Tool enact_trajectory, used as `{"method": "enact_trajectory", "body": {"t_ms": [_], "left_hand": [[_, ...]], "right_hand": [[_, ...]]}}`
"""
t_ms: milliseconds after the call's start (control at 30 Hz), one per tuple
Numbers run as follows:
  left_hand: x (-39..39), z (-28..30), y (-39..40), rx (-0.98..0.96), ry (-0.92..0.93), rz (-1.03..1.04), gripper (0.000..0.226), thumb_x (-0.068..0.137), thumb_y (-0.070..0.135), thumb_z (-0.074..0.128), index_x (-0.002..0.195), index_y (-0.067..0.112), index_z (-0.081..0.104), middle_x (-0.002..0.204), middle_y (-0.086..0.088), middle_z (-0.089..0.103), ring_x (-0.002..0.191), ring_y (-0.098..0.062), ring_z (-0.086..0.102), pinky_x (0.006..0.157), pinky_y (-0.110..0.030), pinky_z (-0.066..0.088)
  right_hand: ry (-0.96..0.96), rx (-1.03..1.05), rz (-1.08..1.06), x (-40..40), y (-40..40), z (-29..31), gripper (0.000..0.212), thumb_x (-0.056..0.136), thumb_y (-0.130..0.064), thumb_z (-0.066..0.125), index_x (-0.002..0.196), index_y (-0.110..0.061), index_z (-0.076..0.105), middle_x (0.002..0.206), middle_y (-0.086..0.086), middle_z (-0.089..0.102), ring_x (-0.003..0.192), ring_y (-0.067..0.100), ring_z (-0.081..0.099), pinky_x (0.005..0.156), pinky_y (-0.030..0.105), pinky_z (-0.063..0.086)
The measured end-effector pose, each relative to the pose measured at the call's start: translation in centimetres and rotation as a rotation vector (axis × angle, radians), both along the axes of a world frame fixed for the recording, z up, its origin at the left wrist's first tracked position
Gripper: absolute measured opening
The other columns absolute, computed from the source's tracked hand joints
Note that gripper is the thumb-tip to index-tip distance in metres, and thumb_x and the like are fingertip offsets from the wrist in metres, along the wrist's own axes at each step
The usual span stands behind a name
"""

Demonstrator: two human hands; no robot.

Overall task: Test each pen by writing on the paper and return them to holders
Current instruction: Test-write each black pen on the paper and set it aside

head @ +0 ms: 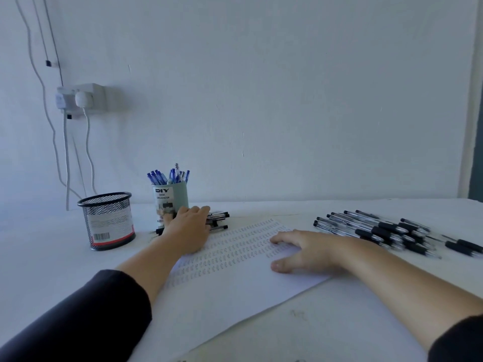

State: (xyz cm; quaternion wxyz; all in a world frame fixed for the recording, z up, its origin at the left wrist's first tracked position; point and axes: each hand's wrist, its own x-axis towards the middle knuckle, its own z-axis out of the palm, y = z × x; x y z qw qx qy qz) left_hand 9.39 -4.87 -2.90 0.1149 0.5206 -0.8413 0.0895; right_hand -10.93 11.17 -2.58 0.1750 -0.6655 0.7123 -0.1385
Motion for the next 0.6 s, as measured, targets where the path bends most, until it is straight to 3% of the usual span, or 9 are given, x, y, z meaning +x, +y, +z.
{"method": "enact_trajectory", "body": {"t_ms": [200, 367, 500, 600], "left_hand": [[0.30, 0.20, 0.17, -0.108, 0.041, 0.034, 0.032, 0.098, 0.032, 0.046, 0.128, 0.023, 0.050, 0.123, 0.000, 0.056, 0.120, -0.023, 0.045, 0.104, -0.048, 0.029], [0.59, 0.13, 0.05, -0.241, 0.115, 0.091, 0.025, 0.094, 0.015, 0.049, 0.112, 0.023, 0.066, 0.106, 0.001, 0.068, 0.100, -0.021, 0.059, 0.082, -0.033, 0.030], [0.59, 0.11, -0.21, -0.292, 0.117, 0.098, 0.023, 0.090, 0.008, 0.051, 0.104, 0.017, 0.067, 0.096, -0.001, 0.069, 0.090, -0.022, 0.060, 0.078, -0.030, 0.032], [0.42, 0.30, 0.21, -0.350, 0.289, 0.002, 0.020, 0.096, 0.010, 0.045, 0.105, 0.011, 0.063, 0.087, -0.004, 0.066, 0.079, -0.024, 0.060, 0.076, -0.031, 0.039]], "right_hand": [[-0.009, 0.011, 0.003, -0.10, -0.08, 0.02, 0.072, 0.080, -0.058, 0.062, 0.143, -0.041, 0.033, 0.153, -0.012, 0.028, 0.139, 0.011, 0.029, 0.115, 0.032, 0.022], [-0.021, 0.007, 0.005, -0.12, -0.02, -0.06, 0.072, 0.080, -0.056, 0.063, 0.143, -0.039, 0.033, 0.153, -0.012, 0.029, 0.139, 0.011, 0.030, 0.115, 0.030, 0.022], [-0.023, 0.003, 0.000, -0.09, 0.02, -0.04, 0.072, 0.079, -0.057, 0.064, 0.142, -0.039, 0.034, 0.152, -0.012, 0.029, 0.139, 0.011, 0.030, 0.114, 0.030, 0.022], [-0.024, 0.001, -0.001, -0.11, 0.11, -0.06, 0.073, 0.079, -0.057, 0.065, 0.143, -0.039, 0.035, 0.153, -0.012, 0.029, 0.139, 0.011, 0.030, 0.115, 0.031, 0.022]]}}
